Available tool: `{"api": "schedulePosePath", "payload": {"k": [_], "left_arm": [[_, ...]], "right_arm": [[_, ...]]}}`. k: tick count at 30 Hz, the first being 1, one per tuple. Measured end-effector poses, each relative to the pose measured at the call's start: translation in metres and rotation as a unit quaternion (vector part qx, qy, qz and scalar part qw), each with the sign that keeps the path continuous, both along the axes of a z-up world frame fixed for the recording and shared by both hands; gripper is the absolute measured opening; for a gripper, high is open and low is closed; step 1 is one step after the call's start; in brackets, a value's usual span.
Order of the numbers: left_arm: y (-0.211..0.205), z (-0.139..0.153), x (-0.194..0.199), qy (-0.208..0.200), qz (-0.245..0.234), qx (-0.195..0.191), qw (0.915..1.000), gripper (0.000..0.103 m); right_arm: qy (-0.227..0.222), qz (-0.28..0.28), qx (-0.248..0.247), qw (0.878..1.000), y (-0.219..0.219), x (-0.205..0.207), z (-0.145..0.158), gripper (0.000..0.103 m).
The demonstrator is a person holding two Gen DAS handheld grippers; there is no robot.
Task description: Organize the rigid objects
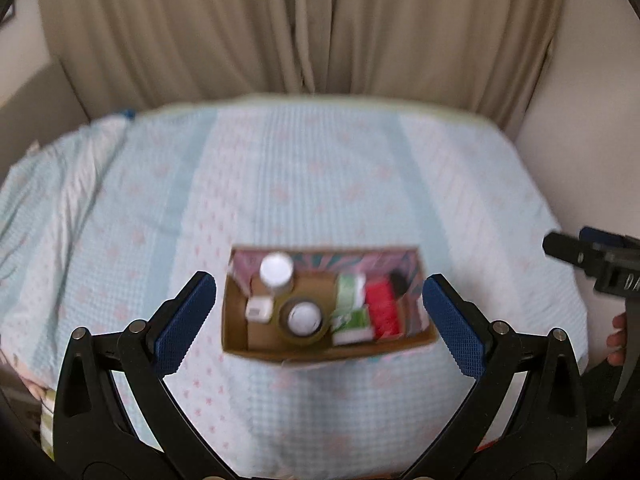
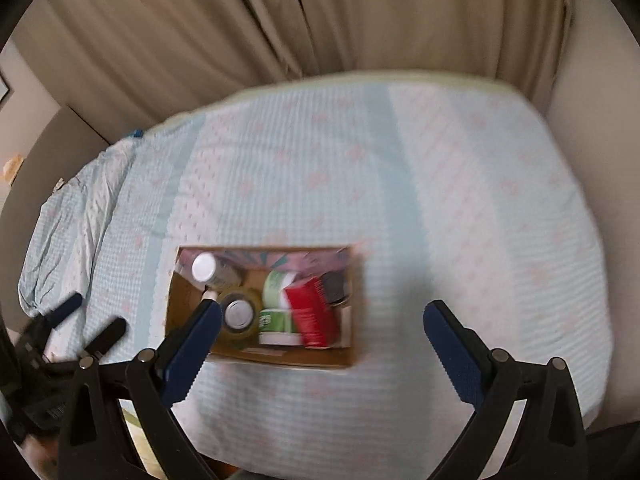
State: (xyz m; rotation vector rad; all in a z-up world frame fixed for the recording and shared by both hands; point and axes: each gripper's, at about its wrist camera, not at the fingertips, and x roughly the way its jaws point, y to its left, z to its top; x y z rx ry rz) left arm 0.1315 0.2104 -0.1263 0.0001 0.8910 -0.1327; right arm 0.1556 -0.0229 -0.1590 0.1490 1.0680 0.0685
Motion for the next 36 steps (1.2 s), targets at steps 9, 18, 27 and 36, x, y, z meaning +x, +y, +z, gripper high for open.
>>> {"api": "schedulePosePath", "payload": {"k": [9, 18, 27, 36], "left_arm": [[-0.047, 0.1, -0.05, -0.119, 0.0, -0.009, 0.9929, 0.103], [-0.059, 0.114, -0.082, -0.168, 0.02, 0.003, 0.9856, 0.103], [-0.065, 0.12, -0.09, -0.192, 0.026, 0.014, 0.981, 0.103], [-0.062, 0.12, -0.092, -0.191, 0.027, 0.013, 0.9811, 0.103]], "right_arm": [[-0.12, -0.021, -0.05, 0.991, -0.049, -0.058, 0.096, 0.1], [-0.18, -0.029, -0.062, 0.981, -0.056, -0.095, 0.123, 0.1], [-0.206, -0.034, -0.071, 0.975, -0.059, -0.103, 0.134, 0.1], [-0.21, -0.038, -0.072, 0.974, -0.058, -0.103, 0.134, 0.1]]}}
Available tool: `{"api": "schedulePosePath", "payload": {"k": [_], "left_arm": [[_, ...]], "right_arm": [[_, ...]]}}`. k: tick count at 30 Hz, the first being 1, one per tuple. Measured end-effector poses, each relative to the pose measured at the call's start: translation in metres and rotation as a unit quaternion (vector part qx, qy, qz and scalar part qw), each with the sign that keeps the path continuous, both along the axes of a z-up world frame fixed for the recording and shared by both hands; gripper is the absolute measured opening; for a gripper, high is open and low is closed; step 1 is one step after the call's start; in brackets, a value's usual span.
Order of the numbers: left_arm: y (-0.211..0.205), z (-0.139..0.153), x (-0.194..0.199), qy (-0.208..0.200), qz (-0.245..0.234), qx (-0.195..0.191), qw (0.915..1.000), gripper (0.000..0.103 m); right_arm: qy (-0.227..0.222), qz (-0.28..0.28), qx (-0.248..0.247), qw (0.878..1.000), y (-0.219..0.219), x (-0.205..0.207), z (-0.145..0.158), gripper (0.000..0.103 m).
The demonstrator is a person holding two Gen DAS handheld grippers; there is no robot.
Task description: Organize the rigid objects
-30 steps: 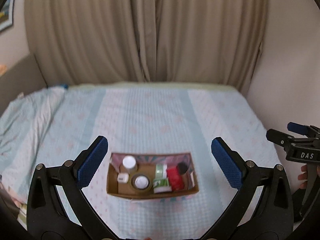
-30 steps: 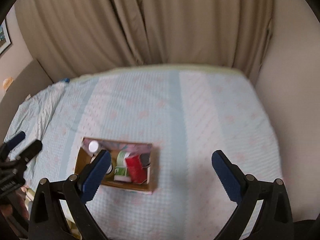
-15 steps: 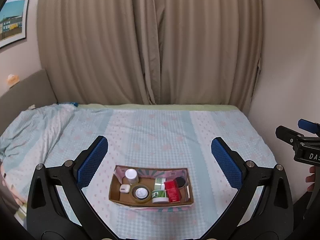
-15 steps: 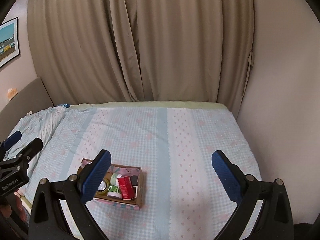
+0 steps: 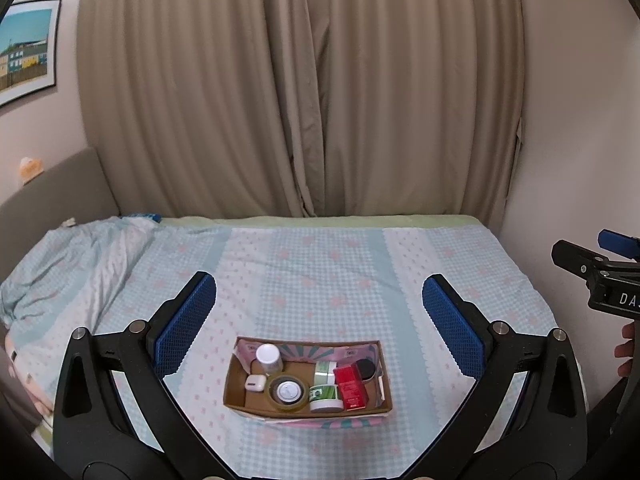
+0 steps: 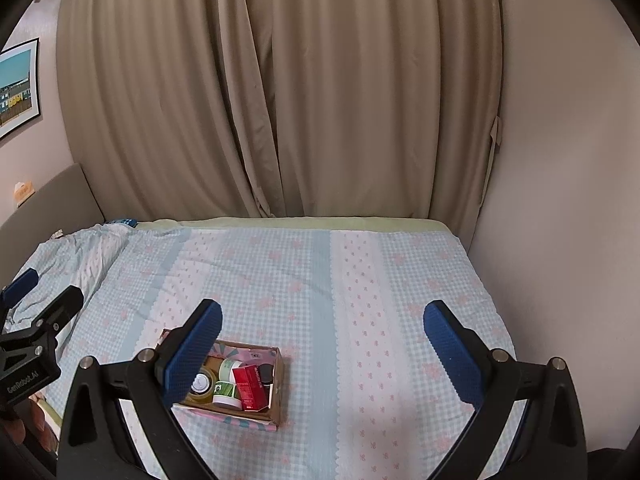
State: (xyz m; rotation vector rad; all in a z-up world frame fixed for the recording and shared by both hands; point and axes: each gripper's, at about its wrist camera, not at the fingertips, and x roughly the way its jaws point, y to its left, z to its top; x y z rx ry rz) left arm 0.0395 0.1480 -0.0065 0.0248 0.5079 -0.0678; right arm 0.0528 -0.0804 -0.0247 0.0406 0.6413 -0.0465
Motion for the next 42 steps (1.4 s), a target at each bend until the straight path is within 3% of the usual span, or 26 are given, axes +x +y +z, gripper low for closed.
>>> {"api": "schedulePosePath", "payload": {"k": [42], "left_arm": [[0.0001, 0.0019, 0.0056, -0.005, -0.001, -0.003, 1.0, 0.103]], "right_arm": [[-0.004, -0.003, 0.001, 1.0, 0.0011, 0.0067, -0.0017, 0.1]]}}
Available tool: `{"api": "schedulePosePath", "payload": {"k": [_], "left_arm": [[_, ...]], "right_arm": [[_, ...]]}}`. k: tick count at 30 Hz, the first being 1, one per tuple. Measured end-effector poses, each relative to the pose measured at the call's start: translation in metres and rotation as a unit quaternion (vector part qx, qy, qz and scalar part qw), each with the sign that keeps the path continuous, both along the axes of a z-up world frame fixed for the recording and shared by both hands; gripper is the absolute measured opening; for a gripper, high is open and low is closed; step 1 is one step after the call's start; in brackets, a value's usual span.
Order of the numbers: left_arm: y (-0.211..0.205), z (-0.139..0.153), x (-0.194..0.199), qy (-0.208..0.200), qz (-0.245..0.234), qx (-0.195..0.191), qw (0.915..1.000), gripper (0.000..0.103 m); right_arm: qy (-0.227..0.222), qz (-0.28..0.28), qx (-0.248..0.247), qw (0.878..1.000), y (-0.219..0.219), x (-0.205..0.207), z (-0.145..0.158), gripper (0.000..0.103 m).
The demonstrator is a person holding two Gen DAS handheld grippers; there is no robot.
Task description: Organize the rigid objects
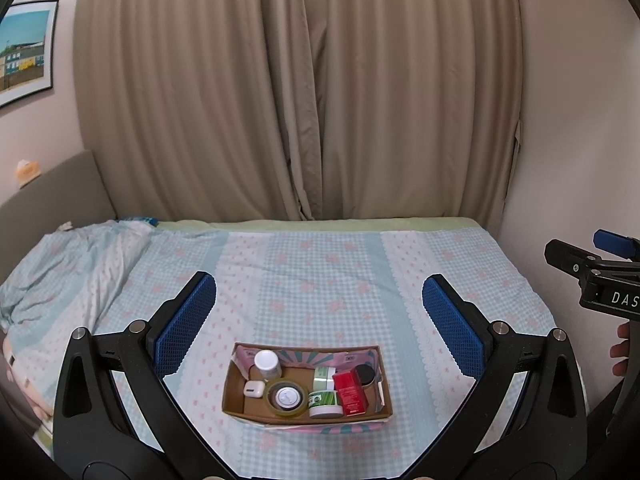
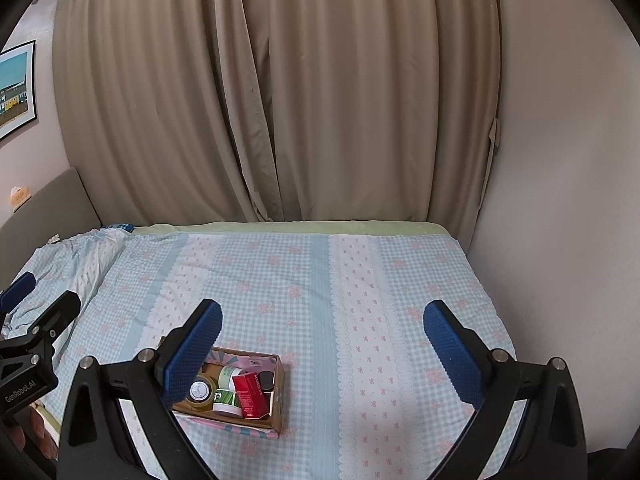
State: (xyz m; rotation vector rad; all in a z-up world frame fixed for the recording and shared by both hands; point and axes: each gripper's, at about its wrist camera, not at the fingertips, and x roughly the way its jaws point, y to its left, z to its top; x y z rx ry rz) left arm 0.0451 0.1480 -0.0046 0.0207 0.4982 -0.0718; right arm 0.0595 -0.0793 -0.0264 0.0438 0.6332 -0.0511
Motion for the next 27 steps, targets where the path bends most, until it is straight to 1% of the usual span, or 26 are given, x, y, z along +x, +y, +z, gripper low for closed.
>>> {"api": "schedulePosePath", "payload": {"k": [8, 14, 18, 27], "left_arm": [[0.0003, -0.0003, 0.0018, -0.001, -0.001, 0.0, 1.0, 0.103], [0.0014, 0.0004, 0.0021, -0.017, -0.004, -0.001, 0.9998, 0.103], [0.0025, -0.0009, 0.0027, -0.024, 0.012, 0.007, 0.9996, 0.103], [0.0078, -0.0059, 0.0084, -0.017, 0.036, 0.002, 0.9992, 0.103]], "right_arm": [[0.0, 0.001, 0.0, 1.0, -0.0003, 0.0001, 0.0002, 0.1], [-0.002, 0.0, 0.002, 1.0, -0.0003, 0.0016, -0.0002, 0.1], [-0.004, 0.001, 0.004, 1.0, 0.0006, 0.0047, -0.0009, 0.1], [-0.003, 0.0, 0.006, 1.0, 0.0007, 0.006, -0.0044, 0.1]]}}
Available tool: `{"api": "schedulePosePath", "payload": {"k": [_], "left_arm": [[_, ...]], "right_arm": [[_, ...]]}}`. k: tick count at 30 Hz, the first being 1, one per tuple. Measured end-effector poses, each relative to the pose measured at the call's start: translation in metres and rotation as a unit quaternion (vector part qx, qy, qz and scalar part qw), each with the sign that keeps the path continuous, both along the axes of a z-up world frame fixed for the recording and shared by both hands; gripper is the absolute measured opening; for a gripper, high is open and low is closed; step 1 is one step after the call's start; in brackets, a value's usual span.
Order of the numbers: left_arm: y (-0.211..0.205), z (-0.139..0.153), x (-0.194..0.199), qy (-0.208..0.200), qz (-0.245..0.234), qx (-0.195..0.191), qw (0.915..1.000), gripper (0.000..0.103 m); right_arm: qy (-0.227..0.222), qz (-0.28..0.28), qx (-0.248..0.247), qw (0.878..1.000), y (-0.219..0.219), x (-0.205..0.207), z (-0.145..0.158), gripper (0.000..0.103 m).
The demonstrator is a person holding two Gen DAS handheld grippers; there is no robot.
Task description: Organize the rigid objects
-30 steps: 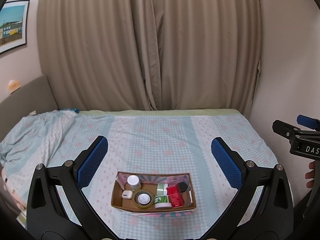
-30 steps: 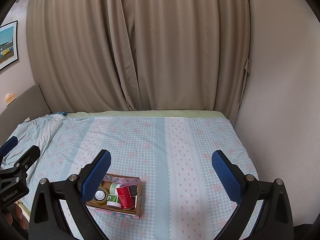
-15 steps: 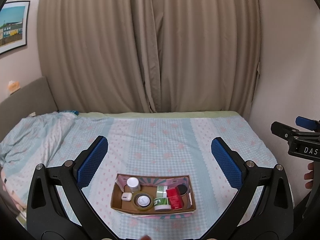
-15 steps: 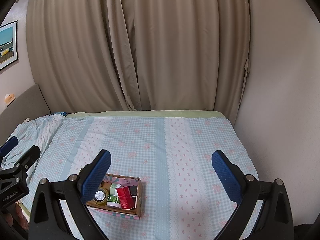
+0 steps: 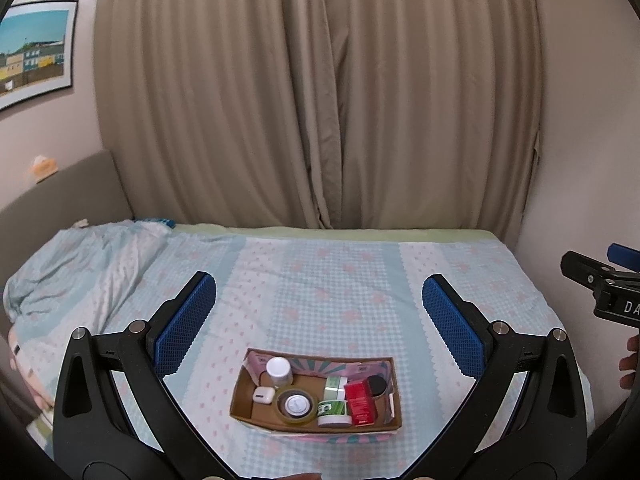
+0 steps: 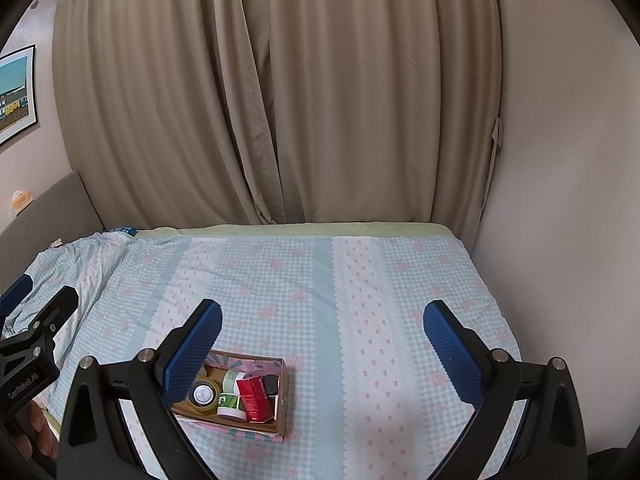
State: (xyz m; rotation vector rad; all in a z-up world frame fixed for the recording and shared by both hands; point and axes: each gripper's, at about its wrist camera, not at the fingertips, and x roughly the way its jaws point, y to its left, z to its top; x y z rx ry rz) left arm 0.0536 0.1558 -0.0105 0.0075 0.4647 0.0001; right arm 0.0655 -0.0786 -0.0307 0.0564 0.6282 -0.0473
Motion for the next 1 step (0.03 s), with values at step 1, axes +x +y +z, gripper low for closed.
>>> {"api": "schedulePosePath", "payload": {"k": [1], "left_arm": [[-0.0003, -0.0006, 0.001, 0.001, 0.001, 0.0, 1.0, 0.103]], "right_arm": [[0.001, -0.001, 0.001, 1.0, -0.0004, -0.0001, -0.0004, 0.1]]}}
